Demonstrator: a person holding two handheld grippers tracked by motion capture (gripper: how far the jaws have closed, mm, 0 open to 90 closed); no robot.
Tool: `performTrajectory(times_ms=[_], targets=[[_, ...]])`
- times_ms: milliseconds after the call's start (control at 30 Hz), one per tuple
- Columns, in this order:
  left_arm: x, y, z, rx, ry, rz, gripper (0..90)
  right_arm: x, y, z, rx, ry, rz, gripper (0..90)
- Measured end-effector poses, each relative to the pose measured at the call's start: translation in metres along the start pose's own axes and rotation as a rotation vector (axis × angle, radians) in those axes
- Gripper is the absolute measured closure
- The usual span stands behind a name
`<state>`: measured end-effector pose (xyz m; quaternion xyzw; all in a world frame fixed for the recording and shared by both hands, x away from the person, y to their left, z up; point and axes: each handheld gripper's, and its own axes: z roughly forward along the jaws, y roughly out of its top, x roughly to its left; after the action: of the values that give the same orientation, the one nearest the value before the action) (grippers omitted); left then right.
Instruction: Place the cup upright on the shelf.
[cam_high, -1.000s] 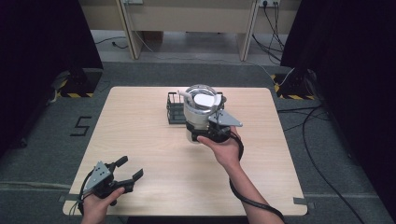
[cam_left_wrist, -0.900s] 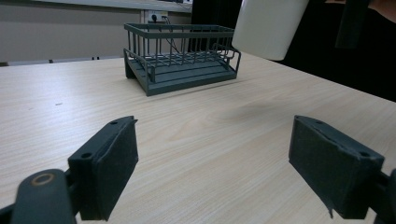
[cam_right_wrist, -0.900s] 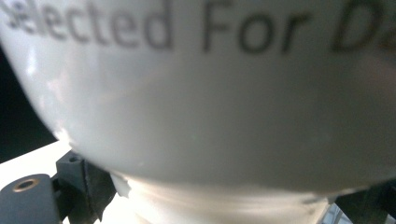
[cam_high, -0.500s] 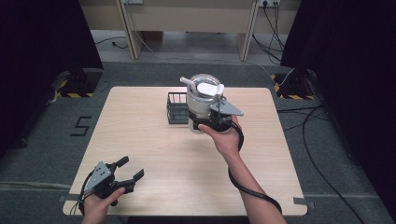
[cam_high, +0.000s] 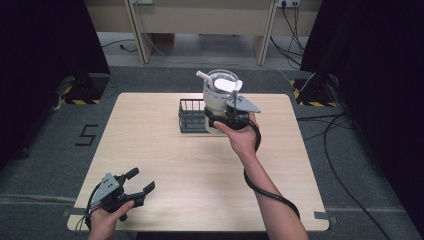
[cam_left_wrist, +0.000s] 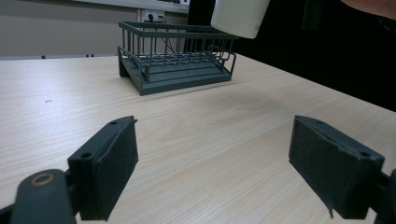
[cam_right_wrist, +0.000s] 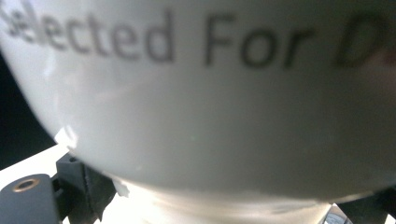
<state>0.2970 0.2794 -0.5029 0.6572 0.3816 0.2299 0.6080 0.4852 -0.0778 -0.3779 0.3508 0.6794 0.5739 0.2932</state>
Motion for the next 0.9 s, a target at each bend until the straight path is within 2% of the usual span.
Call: performTrajectory(times_ms=[900], targets=[[0.002, 0.000, -0.001, 0.003, 0.009, 0.000, 14.8, -0.024, 0.027, 0.036, 0.009, -0.075, 0.012, 10.5]])
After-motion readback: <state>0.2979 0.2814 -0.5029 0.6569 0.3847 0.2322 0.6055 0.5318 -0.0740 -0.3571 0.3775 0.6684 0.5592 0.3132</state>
